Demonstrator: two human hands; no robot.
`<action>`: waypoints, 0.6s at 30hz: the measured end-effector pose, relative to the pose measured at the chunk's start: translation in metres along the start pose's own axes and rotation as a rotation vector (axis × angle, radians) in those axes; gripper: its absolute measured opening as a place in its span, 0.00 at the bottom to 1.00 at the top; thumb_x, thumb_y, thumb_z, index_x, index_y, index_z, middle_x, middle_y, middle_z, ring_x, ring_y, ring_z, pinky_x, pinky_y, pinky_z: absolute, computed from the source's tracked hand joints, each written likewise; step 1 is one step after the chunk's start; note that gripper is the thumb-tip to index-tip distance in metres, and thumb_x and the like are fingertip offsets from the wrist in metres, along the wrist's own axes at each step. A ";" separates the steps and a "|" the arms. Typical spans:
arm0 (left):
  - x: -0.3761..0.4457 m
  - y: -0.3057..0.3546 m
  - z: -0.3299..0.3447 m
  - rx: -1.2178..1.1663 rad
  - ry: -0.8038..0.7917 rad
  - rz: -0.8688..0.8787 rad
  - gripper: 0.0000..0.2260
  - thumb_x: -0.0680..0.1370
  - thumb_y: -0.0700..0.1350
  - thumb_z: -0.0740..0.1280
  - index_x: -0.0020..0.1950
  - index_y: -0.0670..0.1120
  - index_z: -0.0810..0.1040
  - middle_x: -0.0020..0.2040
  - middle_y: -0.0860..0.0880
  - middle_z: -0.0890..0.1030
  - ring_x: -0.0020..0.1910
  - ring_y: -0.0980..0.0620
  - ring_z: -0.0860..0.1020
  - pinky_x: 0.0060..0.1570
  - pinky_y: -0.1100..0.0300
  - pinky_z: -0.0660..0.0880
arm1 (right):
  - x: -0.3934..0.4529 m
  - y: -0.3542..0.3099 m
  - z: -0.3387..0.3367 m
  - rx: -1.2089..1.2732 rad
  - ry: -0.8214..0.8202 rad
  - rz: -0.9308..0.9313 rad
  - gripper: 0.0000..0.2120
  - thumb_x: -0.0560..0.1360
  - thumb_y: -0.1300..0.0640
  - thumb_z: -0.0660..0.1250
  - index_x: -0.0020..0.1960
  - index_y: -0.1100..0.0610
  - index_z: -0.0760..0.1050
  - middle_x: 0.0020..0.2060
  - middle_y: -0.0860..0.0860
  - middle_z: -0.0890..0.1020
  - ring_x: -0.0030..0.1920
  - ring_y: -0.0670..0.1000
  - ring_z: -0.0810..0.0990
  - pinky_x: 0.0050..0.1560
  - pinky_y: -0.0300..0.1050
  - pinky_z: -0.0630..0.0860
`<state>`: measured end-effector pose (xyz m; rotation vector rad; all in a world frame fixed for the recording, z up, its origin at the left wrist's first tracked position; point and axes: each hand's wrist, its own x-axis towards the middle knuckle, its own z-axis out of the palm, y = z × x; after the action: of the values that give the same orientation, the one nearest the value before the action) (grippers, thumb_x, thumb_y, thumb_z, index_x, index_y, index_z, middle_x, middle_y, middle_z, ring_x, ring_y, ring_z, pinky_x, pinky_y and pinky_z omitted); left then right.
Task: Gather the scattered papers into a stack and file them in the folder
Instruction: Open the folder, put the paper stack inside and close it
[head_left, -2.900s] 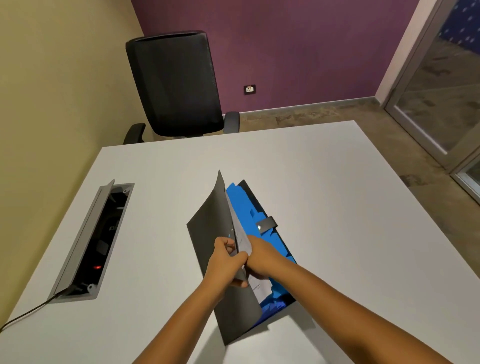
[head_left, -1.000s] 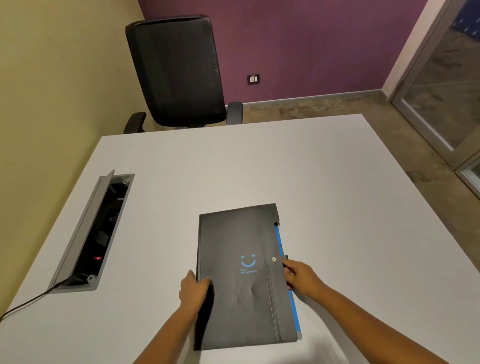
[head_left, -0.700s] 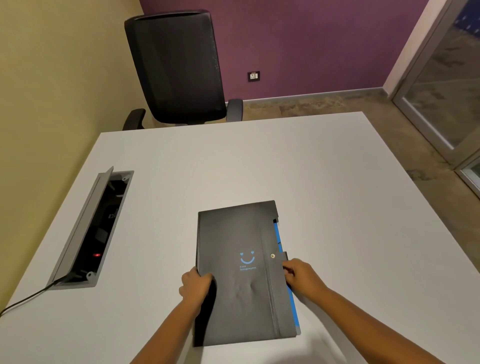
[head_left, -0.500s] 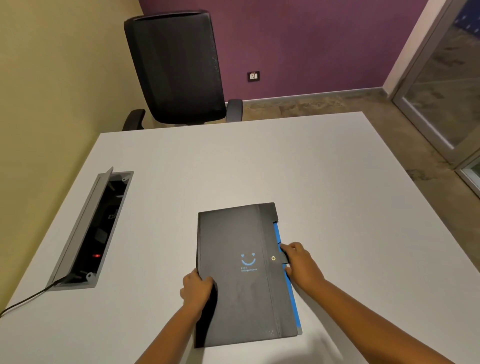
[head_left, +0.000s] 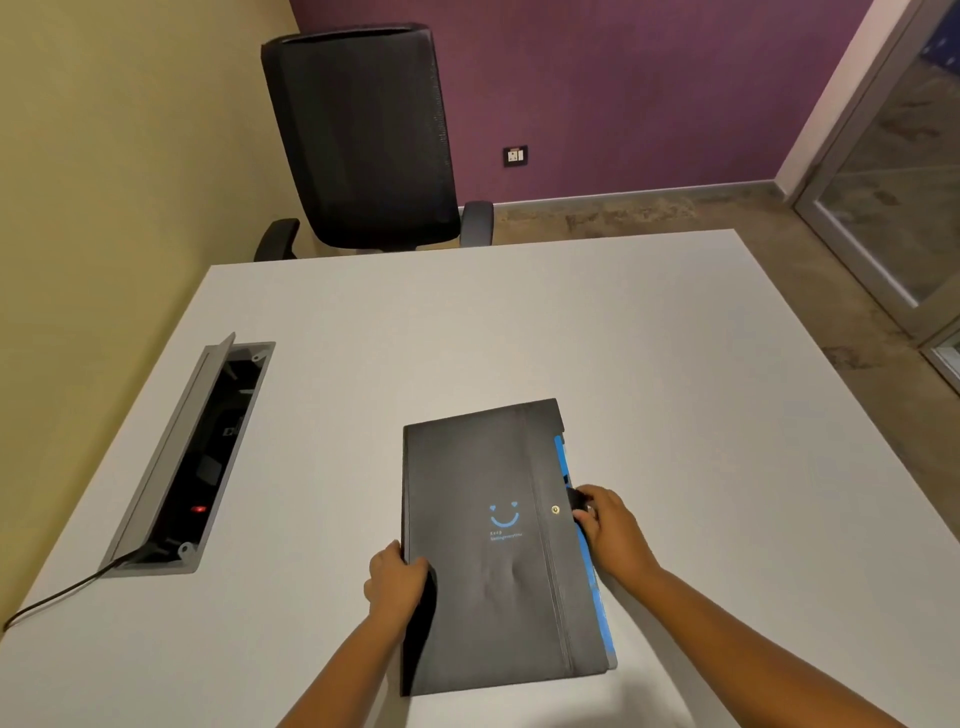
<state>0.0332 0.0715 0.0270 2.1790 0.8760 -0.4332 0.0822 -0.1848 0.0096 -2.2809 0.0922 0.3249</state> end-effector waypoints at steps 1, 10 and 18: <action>0.000 0.000 0.000 -0.005 0.002 0.002 0.05 0.74 0.39 0.62 0.47 0.39 0.73 0.51 0.38 0.79 0.49 0.38 0.78 0.50 0.51 0.73 | -0.002 0.000 0.002 0.043 0.023 0.019 0.14 0.80 0.58 0.57 0.65 0.59 0.69 0.60 0.55 0.76 0.55 0.48 0.75 0.53 0.32 0.67; 0.002 -0.004 -0.001 -0.178 -0.016 -0.010 0.07 0.73 0.35 0.62 0.35 0.42 0.71 0.37 0.42 0.75 0.37 0.44 0.74 0.39 0.56 0.68 | -0.003 -0.005 0.011 0.263 0.096 0.154 0.18 0.81 0.60 0.53 0.71 0.58 0.64 0.63 0.56 0.76 0.63 0.55 0.74 0.57 0.38 0.67; 0.005 -0.005 -0.001 -0.191 -0.004 0.002 0.04 0.74 0.36 0.63 0.46 0.37 0.76 0.42 0.40 0.77 0.40 0.42 0.76 0.42 0.48 0.75 | -0.012 -0.001 0.019 -0.289 -0.223 -0.126 0.27 0.80 0.68 0.48 0.76 0.52 0.50 0.77 0.52 0.51 0.77 0.51 0.49 0.75 0.44 0.51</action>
<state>0.0333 0.0769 0.0225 2.0031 0.8759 -0.3380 0.0674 -0.1702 0.0015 -2.5028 -0.2258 0.5529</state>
